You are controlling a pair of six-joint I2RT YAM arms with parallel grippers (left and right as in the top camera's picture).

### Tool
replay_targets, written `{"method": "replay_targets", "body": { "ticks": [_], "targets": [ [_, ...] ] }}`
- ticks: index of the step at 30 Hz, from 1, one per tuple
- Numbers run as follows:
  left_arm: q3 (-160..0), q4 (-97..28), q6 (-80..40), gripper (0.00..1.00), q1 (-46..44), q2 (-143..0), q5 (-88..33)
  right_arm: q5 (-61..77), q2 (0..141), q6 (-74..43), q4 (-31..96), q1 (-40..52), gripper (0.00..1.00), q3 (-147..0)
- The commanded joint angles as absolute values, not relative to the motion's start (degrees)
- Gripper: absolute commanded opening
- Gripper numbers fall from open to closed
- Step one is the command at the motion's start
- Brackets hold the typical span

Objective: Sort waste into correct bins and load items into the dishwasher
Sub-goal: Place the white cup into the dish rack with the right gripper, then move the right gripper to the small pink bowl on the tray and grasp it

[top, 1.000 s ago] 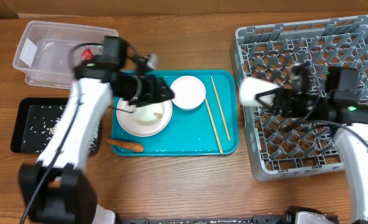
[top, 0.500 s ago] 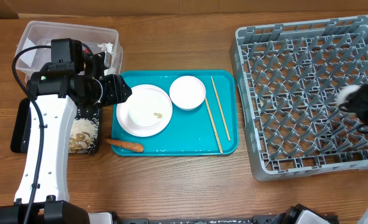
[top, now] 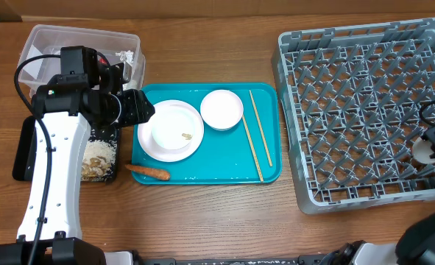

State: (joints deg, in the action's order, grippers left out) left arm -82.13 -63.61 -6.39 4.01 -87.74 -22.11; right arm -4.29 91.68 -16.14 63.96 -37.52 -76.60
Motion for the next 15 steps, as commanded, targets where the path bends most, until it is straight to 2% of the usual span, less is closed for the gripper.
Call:
{"method": "replay_targets", "body": {
  "ticks": [1,2,3,4,10,15],
  "targets": [
    [-82.7,-64.0,-4.6,0.56,4.1,-87.1,-21.6,-5.2,92.2,-16.8,63.8,-37.7,0.68,-77.9],
    [-82.7,-64.1,-4.7,0.56,4.1,-87.1,-21.6,-4.7,92.3,-16.8,63.5,-37.7,0.86,-77.9],
    [-82.7,-64.1,-4.7,0.56,4.1,-87.1,-21.6,-2.6,92.3,-16.8,63.1,-37.7,0.96,-77.9],
    [-82.7,-64.1,-4.7,0.56,4.1,-87.1,-21.6,-1.0,92.3,-16.7,62.8,-37.7,1.0,-77.9],
    [-82.7,-64.1,-4.6,0.56,4.1,-87.1,-21.6,13.4,92.2,-12.9,62.3,-37.5,1.0,-78.1],
    [-82.7,-64.1,-4.7,0.57,4.1,-87.1,-21.0,27.3,90.8,-8.1,62.4,-35.7,0.95,-78.1]
  ]
}}
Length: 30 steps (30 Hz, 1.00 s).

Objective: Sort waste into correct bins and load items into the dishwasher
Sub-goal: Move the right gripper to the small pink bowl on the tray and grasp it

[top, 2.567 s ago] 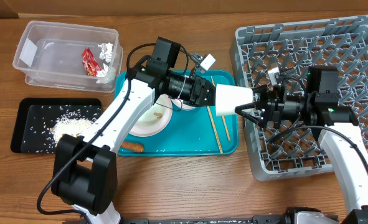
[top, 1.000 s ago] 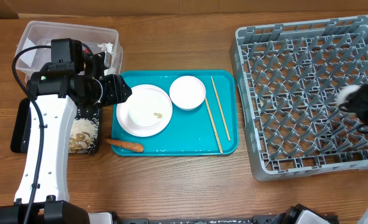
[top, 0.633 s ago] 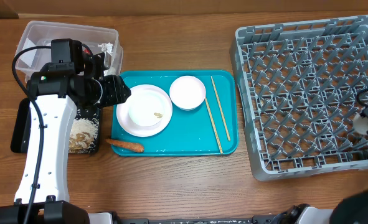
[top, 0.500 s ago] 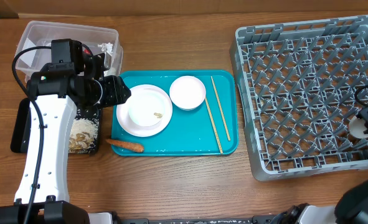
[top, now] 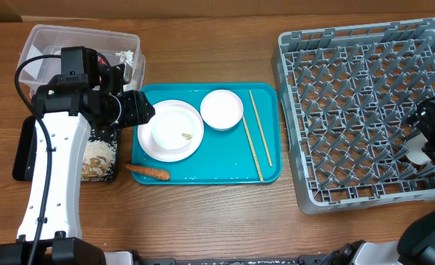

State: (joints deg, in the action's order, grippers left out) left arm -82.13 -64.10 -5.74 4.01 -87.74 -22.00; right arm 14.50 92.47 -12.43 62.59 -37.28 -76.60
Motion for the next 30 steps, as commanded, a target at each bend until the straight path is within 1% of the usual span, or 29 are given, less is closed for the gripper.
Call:
{"method": "replay_targets", "body": {
  "ticks": [1,4,7,9,10,15,20,23,26,29,30],
  "targets": [
    [-82.7,-64.2,-4.7,0.57,4.1,-87.1,-20.7,29.3,90.3,-6.9,62.3,-34.7,0.95,-78.1],
    [-82.7,-64.0,-5.3,0.58,3.9,-87.1,-20.6,30.8,88.5,-5.5,62.0,-30.5,0.95,-78.1],
    [-82.7,-63.6,-5.3,0.58,3.1,-87.1,-20.1,30.8,86.9,-4.4,60.6,-23.9,0.93,-78.1],
    [-82.7,-63.4,-5.3,0.58,2.4,-87.1,-18.6,30.7,86.2,-4.4,58.6,-16.8,0.93,-78.1],
    [-82.7,-63.5,-5.6,0.58,2.0,-87.1,-17.8,29.5,86.2,-4.5,56.5,-10.2,0.92,-78.1],
    [-82.7,-64.9,-6.9,0.59,1.8,-87.1,-14.7,19.1,87.0,-4.7,49.6,6.5,0.91,-78.1],
    [-82.7,-66.4,-6.9,0.6,1.8,-87.1,-13.1,5.9,91.4,-8.3,43.4,19.9,0.91,-78.1],
    [-82.7,-66.7,-6.9,0.6,1.8,-87.1,-13.1,0.7,94.8,-12.5,41.3,23.6,0.91,-78.1],
    [-82.7,-66.6,-7.3,0.6,1.8,-87.1,-13.1,-0.3,101.3,-16.5,38.2,25.8,0.89,-78.1],
    [-82.7,-66.6,-7.3,0.6,1.8,-87.1,-13.1,0.3,106.8,-18.0,36.5,26.5,0.84,-78.1],
    [-82.7,-66.6,-7.3,0.6,1.8,-87.1,-13.1,0.3,109.0,-18.5,35.9,26.6,0.8,-78.1]
  ]
}}
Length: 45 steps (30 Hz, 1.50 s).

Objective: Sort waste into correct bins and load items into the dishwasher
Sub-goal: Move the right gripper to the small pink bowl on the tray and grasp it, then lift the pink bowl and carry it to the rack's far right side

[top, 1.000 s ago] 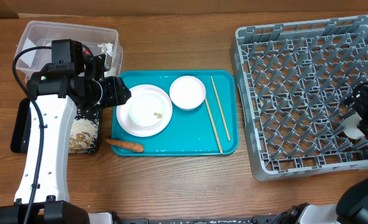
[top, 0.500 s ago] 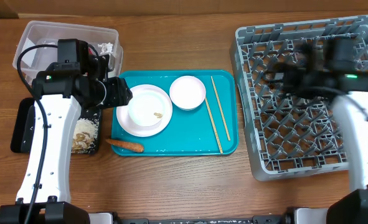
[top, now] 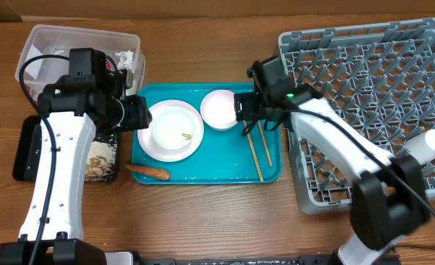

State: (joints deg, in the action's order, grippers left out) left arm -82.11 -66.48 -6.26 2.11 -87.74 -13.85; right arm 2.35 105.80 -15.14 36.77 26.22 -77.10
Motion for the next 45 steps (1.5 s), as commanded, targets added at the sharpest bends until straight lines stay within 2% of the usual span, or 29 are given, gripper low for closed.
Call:
{"method": "replay_targets", "body": {
  "ticks": [1,6,11,17,21,29,36,40,45],
  "targets": [
    [-82.7,-66.6,-7.3,0.6,1.8,-87.1,-13.1,0.8,110.0,-18.5,35.5,26.7,0.78,-78.1],
    [-82.7,-66.6,-7.3,0.6,1.8,-87.1,-13.1,4.3,113.8,-18.5,34.0,26.7,0.63,-78.1],
    [-82.7,-66.6,-7.3,0.6,1.8,-87.1,-13.1,4.4,114.5,-18.5,33.9,26.7,0.34,-78.1],
    [-82.7,-66.6,-7.3,0.6,1.8,-87.1,-13.1,4.3,112.7,-18.5,34.8,26.5,0.2,-78.3],
    [-82.7,-66.7,-7.3,0.6,1.8,-87.1,-13.1,4.3,108.7,-17.9,36.3,26.5,0.04,-79.8],
    [-82.7,-66.9,-7.3,0.6,1.8,-87.1,-13.1,-3.1,97.1,-14.9,43.9,26.2,0.04,-83.9],
    [-82.7,-66.8,-7.3,0.6,1.8,-87.1,-13.1,-38.9,87.4,-14.8,47.0,23.6,0.04,-84.1],
    [-82.7,-66.4,-7.3,0.6,1.8,-87.1,-13.1,-59.2,86.6,-14.8,46.6,18.4,0.04,-84.1],
    [-82.7,-66.0,-7.3,0.61,1.8,-87.1,-13.1,-66.0,87.1,-14.8,41.8,7.1,0.04,-84.0]
  ]
}}
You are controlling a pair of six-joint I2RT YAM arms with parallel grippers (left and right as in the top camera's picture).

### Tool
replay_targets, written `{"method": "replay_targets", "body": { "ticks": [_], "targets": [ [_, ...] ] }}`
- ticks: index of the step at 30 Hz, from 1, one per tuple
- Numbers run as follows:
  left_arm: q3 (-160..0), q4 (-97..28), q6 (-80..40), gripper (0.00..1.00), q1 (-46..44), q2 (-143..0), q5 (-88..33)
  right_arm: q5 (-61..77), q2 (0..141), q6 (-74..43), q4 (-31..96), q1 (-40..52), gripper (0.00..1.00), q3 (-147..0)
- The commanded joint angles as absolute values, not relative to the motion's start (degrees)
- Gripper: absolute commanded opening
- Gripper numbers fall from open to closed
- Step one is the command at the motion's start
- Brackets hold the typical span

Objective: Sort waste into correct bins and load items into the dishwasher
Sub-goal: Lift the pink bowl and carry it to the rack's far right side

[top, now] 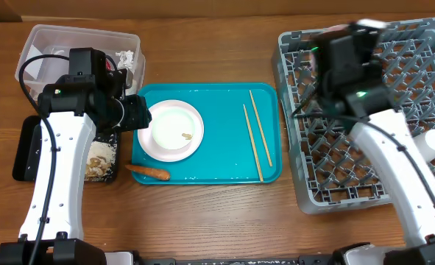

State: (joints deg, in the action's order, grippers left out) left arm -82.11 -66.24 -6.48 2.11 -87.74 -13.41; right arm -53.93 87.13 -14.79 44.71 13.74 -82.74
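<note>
A teal tray [224, 171] holds a white plate [179, 132] with crumbs on it and two chopsticks [252, 141]. An orange carrot piece [148, 173] lies at its front left edge. My left gripper [139, 115] sits over the plate's left rim, and its jaw state does not show. The right arm is blurred above the grey dish rack [291, 125]. My right gripper [347, 43] is near the rack's back left corner. The small white bowl is off the tray, and only a white blur [364, 24] at the gripper's tip shows.
A clear plastic bin [55, 31] with paper scraps stands at the back left. In front of it is a black container [99, 158] of food scraps. A white cup lies at the rack's right edge.
My right gripper was at the small white bowl on the tray and is now over the rack's back left. The bowl has left the tray. The left arm has not moved.
At first my right arm was at the rack's far right by the white cup, and the bowl sat on the tray. Then the cup lay in the rack and my right gripper was at the bowl. Now the gripper is over the rack and the bowl is off the tray.
</note>
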Motion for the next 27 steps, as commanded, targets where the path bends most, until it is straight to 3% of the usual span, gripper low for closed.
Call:
{"method": "replay_targets", "body": {
  "ticks": [1,5,13,27],
  "targets": [
    [-82.7,-65.9,-7.3,0.61,1.8,-87.1,-13.1,-66.0,87.2,-14.8,40.5,5.1,0.04,-84.0],
    [-82.7,-65.8,-7.3,0.61,1.8,-87.1,-13.1,-66.1,89.4,-8.9,34.0,-6.5,0.04,-84.0],
    [-82.7,-65.8,-7.7,0.61,1.8,-87.1,-13.1,-71.7,98.1,-2.6,25.2,-18.5,0.04,-84.0],
    [-82.7,-66.0,-7.9,0.61,1.8,-87.1,-13.1,-76.0,110.7,2.4,11.9,-20.4,0.04,-84.0]
  ]
}}
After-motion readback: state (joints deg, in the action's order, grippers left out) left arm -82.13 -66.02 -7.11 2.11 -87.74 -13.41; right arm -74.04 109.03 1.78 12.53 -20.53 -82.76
